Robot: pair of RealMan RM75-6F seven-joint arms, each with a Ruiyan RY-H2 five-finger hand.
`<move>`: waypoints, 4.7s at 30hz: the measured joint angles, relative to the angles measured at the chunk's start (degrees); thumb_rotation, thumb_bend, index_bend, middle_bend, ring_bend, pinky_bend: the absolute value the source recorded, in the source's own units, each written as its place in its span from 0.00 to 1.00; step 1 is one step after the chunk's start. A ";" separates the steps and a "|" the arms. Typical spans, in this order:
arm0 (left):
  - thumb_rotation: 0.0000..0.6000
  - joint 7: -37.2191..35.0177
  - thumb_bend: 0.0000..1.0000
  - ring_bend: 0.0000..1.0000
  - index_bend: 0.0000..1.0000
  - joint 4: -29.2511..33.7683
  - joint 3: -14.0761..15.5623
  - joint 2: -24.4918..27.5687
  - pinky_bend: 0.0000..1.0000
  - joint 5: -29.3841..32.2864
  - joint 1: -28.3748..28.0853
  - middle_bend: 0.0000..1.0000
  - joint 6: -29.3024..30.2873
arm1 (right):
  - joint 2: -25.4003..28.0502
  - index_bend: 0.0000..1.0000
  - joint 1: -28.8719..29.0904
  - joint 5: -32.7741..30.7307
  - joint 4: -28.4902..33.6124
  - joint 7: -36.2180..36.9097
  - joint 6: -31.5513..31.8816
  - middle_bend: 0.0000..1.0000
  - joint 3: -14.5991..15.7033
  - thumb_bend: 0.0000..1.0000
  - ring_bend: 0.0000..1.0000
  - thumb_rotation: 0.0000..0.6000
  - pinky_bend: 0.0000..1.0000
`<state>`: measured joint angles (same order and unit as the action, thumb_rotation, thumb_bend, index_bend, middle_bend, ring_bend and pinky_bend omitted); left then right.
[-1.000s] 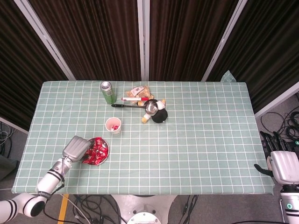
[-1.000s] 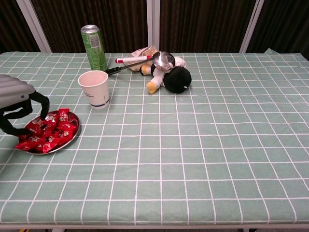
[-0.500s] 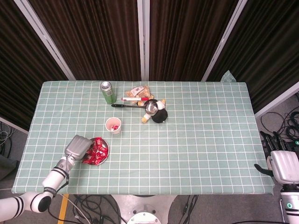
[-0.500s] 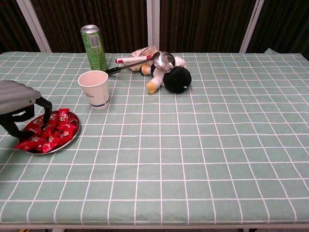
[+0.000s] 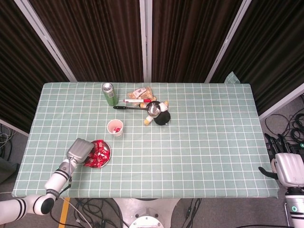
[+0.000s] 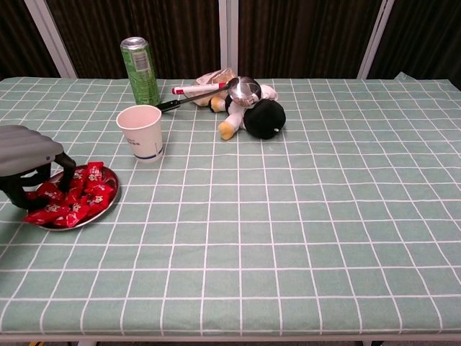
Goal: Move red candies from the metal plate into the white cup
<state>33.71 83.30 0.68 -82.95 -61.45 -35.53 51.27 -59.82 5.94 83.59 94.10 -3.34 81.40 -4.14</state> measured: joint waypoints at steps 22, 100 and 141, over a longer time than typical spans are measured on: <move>1.00 -13.93 0.38 0.96 0.66 6.94 -9.16 6.18 1.00 -6.82 -2.33 1.00 4.44 | -0.01 0.02 -0.10 0.10 -0.13 0.24 0.12 0.16 0.18 0.02 0.00 1.00 0.19; 1.00 -11.71 0.36 0.94 0.46 -2.94 -2.09 -0.67 1.00 4.87 -3.69 0.97 -4.16 | 0.33 0.02 0.39 -0.02 0.75 -0.39 -0.40 0.16 0.18 0.02 0.00 1.00 0.22; 1.00 -10.89 0.34 0.95 0.58 -11.10 -1.12 -5.00 1.00 -1.53 -3.71 0.98 -4.12 | 0.77 0.03 0.26 -0.64 1.93 -1.76 -0.21 0.18 0.05 0.02 0.00 1.00 0.23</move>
<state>22.82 72.20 -0.45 -87.95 -62.98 -39.24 47.15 -59.06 6.20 82.95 96.02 -5.10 81.19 -4.09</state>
